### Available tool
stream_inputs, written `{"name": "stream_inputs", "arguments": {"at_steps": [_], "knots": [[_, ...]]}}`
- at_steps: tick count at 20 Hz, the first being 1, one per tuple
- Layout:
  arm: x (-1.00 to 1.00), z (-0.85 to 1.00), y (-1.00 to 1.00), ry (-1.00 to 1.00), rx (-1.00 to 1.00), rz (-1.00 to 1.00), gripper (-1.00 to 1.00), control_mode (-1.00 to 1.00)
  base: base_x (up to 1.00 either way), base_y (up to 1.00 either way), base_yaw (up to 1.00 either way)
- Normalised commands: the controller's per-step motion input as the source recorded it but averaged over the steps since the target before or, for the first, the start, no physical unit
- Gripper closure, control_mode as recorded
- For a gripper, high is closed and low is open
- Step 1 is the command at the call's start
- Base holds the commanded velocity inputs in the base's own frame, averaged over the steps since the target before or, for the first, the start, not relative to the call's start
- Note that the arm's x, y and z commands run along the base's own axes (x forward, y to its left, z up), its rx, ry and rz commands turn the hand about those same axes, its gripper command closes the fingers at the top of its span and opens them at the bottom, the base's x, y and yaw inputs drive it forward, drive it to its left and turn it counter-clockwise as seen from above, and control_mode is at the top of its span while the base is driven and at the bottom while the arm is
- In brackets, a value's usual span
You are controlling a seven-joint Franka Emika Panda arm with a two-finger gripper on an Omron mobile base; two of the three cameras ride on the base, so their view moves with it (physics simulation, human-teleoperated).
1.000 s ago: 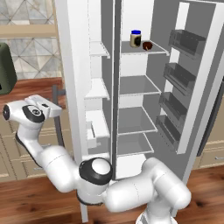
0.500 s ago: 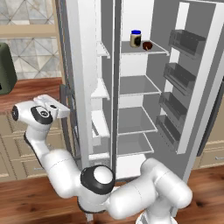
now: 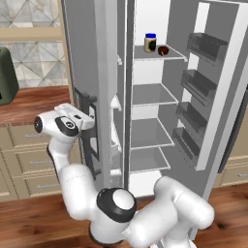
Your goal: Pick up the frozen steak from the freezer, place it on any shelf in the fridge, and close the fridge and freezer doors when done.
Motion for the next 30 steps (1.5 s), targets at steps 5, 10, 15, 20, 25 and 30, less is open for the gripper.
{"name": "stream_inputs", "arguments": {"at_steps": [5,10,15,20,25,30], "knots": [[0.57,0.14,-1.00,-0.01,0.02,0.00,-1.00,-1.00,0.00,0.00,0.00],[0.68,0.12,-0.92,-0.02,0.01,0.00,-1.00,-1.00,0.00,0.00,0.00],[0.87,0.03,-0.51,-0.01,0.00,0.00,-1.00,-1.00,0.00,0.00,0.00],[0.84,0.01,-0.26,0.00,0.00,0.00,-1.00,-1.00,0.00,0.00,0.00],[0.89,0.02,-0.20,0.00,0.00,0.00,-1.00,-1.00,0.00,0.00,0.00],[0.86,0.00,-0.20,0.00,0.00,0.00,-1.00,-1.00,0.00,0.00,0.00]]}}
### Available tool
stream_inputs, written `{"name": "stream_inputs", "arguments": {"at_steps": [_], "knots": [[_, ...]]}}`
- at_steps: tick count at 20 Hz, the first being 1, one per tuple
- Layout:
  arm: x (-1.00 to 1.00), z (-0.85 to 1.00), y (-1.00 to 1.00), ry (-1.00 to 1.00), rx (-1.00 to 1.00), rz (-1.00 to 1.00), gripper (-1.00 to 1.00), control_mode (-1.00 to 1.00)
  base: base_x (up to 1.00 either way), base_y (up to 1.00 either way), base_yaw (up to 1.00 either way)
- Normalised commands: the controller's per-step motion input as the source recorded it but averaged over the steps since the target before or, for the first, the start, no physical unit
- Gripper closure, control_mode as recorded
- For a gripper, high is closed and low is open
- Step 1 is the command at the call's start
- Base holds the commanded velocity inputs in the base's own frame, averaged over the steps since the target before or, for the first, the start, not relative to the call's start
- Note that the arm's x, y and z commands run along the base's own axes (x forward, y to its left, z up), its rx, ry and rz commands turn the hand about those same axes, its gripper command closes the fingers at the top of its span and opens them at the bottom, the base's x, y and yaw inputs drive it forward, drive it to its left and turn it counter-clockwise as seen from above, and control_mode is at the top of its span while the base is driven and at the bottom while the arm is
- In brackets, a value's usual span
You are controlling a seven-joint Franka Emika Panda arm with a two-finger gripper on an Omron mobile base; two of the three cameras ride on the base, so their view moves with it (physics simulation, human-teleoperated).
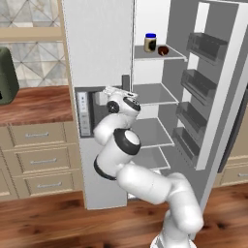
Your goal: Pick up the frozen steak from the freezer, place it on any shelf in the fridge, and close the fridge and freezer doors when done.
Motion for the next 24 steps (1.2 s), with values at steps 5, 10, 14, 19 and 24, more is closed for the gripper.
{"name": "stream_inputs", "arguments": {"at_steps": [5,10,14,19,24], "knots": [[0.70,0.00,-0.21,0.01,0.00,0.00,-1.00,-1.00,0.00,0.00,0.00],[-0.02,0.25,-0.01,0.07,0.02,0.00,-1.00,-1.00,0.00,0.00,0.00],[-0.05,1.00,0.02,0.00,0.00,0.00,-1.00,-1.00,0.00,0.00,0.00],[-0.62,1.00,0.00,0.00,0.00,0.00,-1.00,-1.00,0.00,0.00,0.00],[-1.00,0.99,-0.01,0.05,0.02,0.00,-1.00,-1.00,0.00,0.00,0.00]]}}
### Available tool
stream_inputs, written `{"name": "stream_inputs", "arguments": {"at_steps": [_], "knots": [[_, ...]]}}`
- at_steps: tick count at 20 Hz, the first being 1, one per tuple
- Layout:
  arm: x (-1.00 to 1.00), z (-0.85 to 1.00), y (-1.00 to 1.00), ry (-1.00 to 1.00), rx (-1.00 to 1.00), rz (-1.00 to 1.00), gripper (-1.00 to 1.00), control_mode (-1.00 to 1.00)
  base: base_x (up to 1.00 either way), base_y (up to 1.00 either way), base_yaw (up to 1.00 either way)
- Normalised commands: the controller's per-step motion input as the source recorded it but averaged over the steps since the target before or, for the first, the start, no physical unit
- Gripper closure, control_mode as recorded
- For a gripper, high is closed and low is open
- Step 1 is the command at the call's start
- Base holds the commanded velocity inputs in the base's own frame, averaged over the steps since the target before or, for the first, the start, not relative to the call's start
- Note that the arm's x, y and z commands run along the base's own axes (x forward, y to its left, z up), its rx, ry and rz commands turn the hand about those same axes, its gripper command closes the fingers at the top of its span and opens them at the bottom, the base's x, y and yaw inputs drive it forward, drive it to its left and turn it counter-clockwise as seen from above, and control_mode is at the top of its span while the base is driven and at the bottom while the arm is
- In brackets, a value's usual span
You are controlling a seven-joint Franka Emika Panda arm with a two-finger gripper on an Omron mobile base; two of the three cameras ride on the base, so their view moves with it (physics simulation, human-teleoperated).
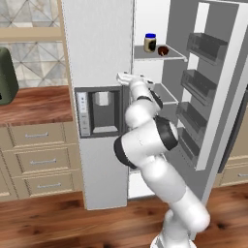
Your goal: Pick up the frozen steak from the freezer, place it on any shelf in the fridge, and close the fridge and freezer doors when done.
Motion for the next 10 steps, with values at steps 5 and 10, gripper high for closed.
{"name": "stream_inputs", "arguments": {"at_steps": [5,10], "knots": [[-1.00,0.81,-0.14,0.10,0.02,0.00,-1.00,-1.00,0.00,0.00,0.00],[-1.00,0.86,-0.19,0.22,0.06,0.00,-1.00,-1.00,0.00,0.00,0.00]]}}
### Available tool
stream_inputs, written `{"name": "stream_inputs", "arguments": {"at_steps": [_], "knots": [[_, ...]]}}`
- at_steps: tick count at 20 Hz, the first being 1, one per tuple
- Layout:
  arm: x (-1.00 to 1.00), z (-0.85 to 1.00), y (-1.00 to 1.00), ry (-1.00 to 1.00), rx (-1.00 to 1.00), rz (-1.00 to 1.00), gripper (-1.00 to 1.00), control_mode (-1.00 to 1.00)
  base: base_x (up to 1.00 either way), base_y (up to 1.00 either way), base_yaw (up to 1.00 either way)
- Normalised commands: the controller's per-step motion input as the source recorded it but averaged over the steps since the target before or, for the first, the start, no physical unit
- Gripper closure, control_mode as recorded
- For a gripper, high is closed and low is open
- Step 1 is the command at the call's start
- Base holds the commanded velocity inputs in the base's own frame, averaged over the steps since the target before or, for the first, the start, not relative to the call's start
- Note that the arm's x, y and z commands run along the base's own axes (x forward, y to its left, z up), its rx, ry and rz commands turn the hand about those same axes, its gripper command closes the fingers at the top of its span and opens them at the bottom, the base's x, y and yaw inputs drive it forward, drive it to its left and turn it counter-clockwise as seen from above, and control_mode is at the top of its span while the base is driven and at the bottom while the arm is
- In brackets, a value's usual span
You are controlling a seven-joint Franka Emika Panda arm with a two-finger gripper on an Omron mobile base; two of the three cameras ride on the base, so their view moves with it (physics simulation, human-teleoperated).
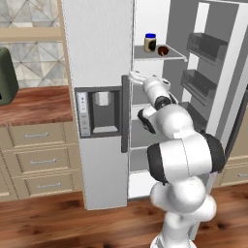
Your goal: Pick up the frozen steak from the freezer, place it on any shelf in the fridge, and close the fridge and freezer doors when done.
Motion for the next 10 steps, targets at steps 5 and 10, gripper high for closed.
{"name": "stream_inputs", "arguments": {"at_steps": [5,10], "knots": [[-1.00,0.98,-0.18,0.34,0.08,0.00,-1.00,-1.00,0.00,0.00,0.00],[-1.00,0.70,-0.13,0.40,0.02,0.00,-1.00,-1.00,0.00,0.00,0.00]]}}
